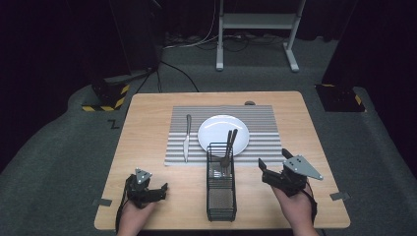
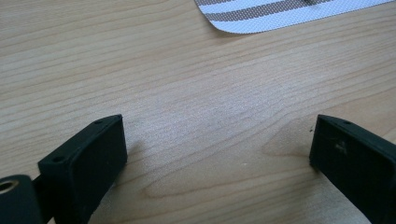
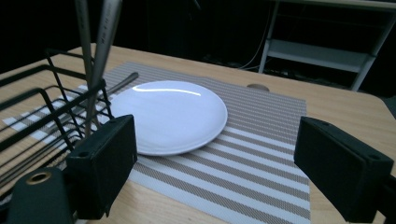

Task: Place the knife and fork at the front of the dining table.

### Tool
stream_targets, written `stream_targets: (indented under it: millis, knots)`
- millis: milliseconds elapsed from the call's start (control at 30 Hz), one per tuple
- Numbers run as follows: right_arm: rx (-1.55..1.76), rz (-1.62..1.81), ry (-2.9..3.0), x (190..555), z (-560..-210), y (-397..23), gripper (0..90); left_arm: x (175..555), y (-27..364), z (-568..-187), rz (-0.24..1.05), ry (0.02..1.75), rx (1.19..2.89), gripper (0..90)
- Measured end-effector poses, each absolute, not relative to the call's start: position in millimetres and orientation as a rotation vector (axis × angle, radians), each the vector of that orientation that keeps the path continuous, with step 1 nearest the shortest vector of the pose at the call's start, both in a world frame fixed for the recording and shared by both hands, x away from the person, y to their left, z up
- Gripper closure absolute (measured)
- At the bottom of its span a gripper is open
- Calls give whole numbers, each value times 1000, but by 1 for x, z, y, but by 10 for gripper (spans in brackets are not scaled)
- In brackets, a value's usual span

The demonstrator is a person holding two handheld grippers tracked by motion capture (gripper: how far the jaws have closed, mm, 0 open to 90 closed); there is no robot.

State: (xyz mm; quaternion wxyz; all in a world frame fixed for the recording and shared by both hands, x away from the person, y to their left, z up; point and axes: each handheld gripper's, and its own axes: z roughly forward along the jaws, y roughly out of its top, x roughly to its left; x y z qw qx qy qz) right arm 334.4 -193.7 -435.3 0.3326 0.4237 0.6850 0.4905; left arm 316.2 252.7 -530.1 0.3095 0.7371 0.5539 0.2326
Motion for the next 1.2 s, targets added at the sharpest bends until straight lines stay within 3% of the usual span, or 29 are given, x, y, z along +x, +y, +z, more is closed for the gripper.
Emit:
stream_targets:
  millis: [300, 500, 767, 1200]
  knots:
    - [1093, 1308, 1792, 342, -426, -165, 144, 316, 253, -530, 612, 1462, 1949, 39]
    - [1060, 1390, 1757, 350, -417, -148, 346, 316, 253, -530, 612, 1461, 1949, 39]
    - [1032, 1433, 1738, 361, -409, -127, 520, 316, 253, -530, 608, 1457, 1951, 39]
    - [1066, 1432, 1723, 378, -407, -109, 629, 316, 254, -530, 606, 1451, 1953, 38]
